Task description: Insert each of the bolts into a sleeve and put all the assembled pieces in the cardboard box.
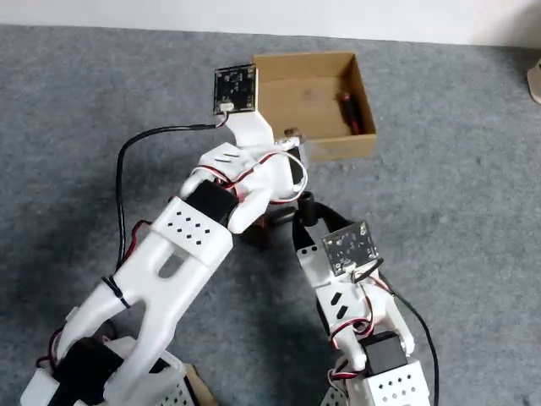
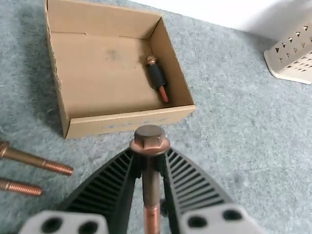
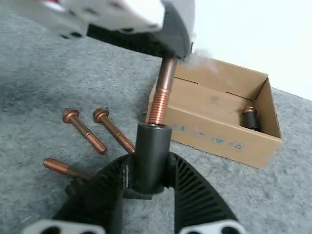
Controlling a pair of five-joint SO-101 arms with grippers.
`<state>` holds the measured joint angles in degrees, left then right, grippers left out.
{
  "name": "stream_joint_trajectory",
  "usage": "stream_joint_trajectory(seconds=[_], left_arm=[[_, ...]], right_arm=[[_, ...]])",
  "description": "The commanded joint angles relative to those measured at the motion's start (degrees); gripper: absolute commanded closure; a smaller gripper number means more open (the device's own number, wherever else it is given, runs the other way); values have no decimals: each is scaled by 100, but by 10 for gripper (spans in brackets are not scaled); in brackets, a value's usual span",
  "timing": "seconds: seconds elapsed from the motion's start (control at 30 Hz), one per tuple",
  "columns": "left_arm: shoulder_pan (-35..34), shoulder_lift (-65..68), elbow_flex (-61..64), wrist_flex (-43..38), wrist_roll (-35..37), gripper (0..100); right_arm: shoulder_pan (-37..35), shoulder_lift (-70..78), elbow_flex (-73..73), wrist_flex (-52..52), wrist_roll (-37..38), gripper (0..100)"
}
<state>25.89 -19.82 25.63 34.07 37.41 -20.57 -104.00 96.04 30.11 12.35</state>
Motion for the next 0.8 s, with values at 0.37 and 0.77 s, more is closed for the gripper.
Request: stream_joint_trajectory(seconds=[0.37, 0.77], left_arm=[[-251, -295, -1024, 888, 695, 996], [40, -268, -1015, 914, 914, 996]], right_arm=[[-22, -127, 796, -4, -18, 995], [-31, -127, 796, -13, -18, 995]])
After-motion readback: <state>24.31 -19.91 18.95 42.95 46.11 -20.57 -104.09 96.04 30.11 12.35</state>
